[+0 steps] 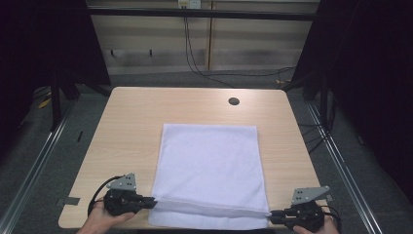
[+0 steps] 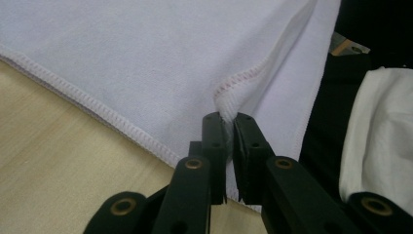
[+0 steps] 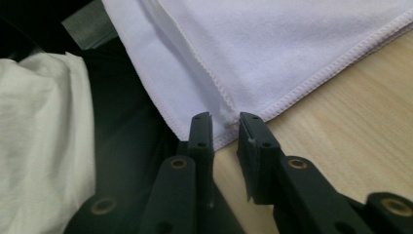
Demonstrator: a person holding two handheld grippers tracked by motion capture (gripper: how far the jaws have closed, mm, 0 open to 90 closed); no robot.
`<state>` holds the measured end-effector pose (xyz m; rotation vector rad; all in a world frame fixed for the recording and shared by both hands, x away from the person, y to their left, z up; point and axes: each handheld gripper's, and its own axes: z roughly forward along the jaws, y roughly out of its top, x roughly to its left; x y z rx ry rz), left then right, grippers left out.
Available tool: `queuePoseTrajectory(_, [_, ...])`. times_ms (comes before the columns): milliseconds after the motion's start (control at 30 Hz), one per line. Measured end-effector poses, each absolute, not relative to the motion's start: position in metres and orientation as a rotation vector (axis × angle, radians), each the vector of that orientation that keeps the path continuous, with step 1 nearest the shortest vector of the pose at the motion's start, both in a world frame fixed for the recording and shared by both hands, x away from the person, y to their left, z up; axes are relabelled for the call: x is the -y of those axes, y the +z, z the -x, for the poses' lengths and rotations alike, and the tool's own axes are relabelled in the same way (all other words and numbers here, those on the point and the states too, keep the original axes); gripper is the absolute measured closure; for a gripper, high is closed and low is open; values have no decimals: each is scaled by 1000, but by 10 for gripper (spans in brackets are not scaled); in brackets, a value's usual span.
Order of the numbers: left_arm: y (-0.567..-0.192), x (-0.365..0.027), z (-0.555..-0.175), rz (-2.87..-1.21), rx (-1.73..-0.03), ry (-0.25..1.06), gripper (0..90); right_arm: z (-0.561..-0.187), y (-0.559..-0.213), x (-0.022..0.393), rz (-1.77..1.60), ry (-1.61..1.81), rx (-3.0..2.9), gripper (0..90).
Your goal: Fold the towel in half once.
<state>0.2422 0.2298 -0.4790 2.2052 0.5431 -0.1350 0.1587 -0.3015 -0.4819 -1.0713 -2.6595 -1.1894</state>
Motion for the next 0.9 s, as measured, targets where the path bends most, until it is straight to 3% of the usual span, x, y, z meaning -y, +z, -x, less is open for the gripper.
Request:
queuePoseTrajectory(100, [-475,-238,-241,-2127,-539,-132,763,-157,-480,303,1073,-1193,2640,633])
queuePoseTrajectory(200, [-469,-249,-245,-2004,-607,-96,694,-154,-476,311,1099,-1266,2623,608])
queuePoseTrajectory(367, [-474,-243,-256,-2039,-668,-93,644,-157,-469,324,1212,-1416,2573,600])
queuePoseTrajectory(467, [-477,-229,-275,-2087,-744,-79,550,-171,-464,324,1299,-1493,2580,600])
queuePoseTrajectory(767, [-481,-201,-328,-2107,-832,-3,551,-227,-466,299,1318,-1476,2617,581])
queuePoseTrajectory(900, [-485,-192,-348,-2051,-869,55,596,-269,-479,290,1373,-1354,2666,547])
